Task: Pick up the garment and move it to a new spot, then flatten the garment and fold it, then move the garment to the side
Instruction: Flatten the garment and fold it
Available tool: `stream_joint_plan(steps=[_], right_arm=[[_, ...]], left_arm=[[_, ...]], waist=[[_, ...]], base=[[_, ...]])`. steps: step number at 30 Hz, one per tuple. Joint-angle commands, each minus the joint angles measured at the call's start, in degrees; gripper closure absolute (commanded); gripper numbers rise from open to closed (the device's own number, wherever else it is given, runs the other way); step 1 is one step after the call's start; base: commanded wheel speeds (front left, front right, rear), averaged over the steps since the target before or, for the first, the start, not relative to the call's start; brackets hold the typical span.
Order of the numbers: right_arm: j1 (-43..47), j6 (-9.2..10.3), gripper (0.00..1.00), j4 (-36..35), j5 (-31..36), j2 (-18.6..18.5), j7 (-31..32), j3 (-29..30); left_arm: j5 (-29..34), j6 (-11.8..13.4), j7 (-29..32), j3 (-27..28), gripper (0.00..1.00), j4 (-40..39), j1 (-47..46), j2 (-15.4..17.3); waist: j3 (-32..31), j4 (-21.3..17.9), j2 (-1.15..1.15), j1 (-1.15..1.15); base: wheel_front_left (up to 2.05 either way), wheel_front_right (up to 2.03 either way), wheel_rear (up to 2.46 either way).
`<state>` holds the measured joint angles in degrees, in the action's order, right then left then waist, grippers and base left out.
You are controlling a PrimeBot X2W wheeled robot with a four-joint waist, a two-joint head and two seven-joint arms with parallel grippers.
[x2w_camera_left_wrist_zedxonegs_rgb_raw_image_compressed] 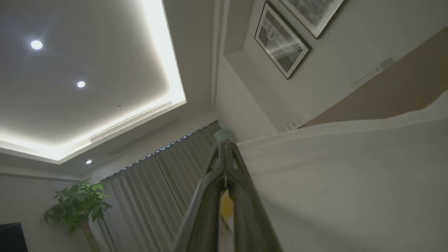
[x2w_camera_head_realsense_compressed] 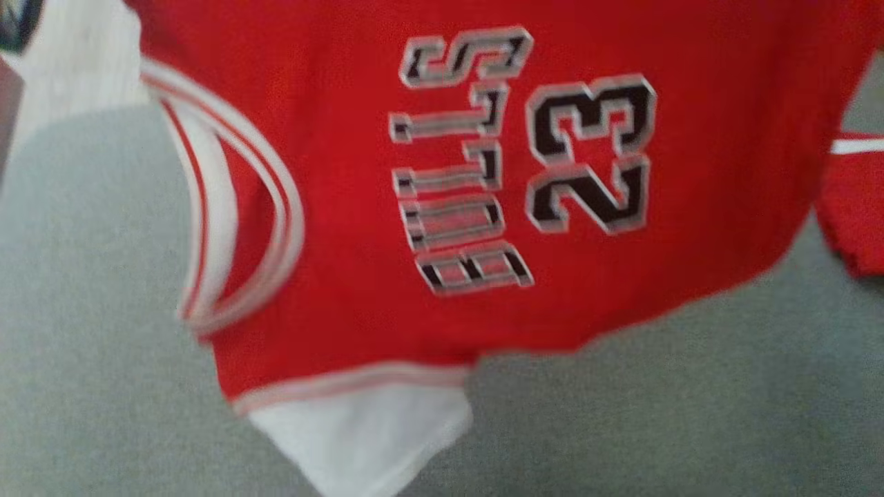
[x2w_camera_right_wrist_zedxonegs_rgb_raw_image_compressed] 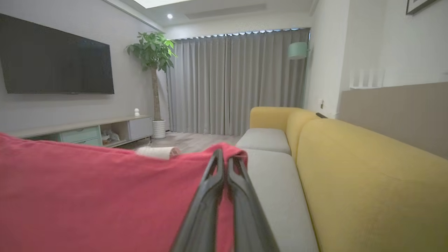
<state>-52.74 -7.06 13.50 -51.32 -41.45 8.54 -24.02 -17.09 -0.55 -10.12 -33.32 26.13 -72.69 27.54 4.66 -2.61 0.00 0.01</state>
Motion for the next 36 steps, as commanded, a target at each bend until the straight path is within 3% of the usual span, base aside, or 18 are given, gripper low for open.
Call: stream_joint_plan(steps=[1,3,7,11,16,22,29,36], right_arm=[[-3.43,-0.43,1.00,0.48,0.86,1.00,-0.94,-0.80],[-10.02,-0.43,1.00,4.38,3.74,3.46,-4.09,-3.31],[-18.47,-0.43,1.00,9.70,8.64,5.17,-11.06,-4.88],[-23.11,-0.43,1.00,13.53,11.99,3.65,-16.44,-6.99],[-21.92,-0.43,1.00,15.71,11.43,1.62,-17.76,-12.19],[-13.69,-0.43,1.00,18.26,7.67,0.28,-20.79,-17.00],[0.95,-0.43,1.00,19.45,3.66,-2.11,-22.73,-21.10],[17.61,-0.43,1.00,14.68,0.96,-5.73,-23.48,-19.12]], left_arm=[[0.89,-0.21,-0.85,1.86,1.00,1.55,-5.80,1.54],[2.80,-0.12,-3.02,1.74,1.00,6.91,-11.91,0.51],[5.05,1.06,-4.73,2.52,1.00,10.08,-19.45,-1.45],[5.48,-0.49,-4.84,3.66,1.00,6.48,-21.58,-2.76],[5.02,-2.33,-4.86,4.28,1.00,2.81,-17.24,-2.90],[2.85,-2.83,-4.86,6.85,1.00,-7.36,0.42,-1.25],[0.00,-2.91,-4.87,9.48,1.00,-17.43,27.44,1.47],[-4.73,-1.53,-4.87,11.60,1.00,-25.07,53.20,4.63]], waist=[[6.02,0.39,0.00,-0.01],[11.31,0.24,0.00,-0.01],[15.46,0.12,0.00,-0.01],[17.51,0.60,0.00,-0.01],[18.94,1.20,0.00,-0.01],[19.78,1.35,0.00,-0.01],[15.37,1.64,0.00,-0.01],[9.60,1.66,0.00,-0.01]], base=[[0.00,0.00,0.00],[0.00,0.00,0.00],[0.00,0.00,0.00],[0.00,0.00,0.00],[0.00,0.00,0.00],[0.00,0.00,0.00],[0.00,0.00,0.00],[0.00,0.00,0.00]])
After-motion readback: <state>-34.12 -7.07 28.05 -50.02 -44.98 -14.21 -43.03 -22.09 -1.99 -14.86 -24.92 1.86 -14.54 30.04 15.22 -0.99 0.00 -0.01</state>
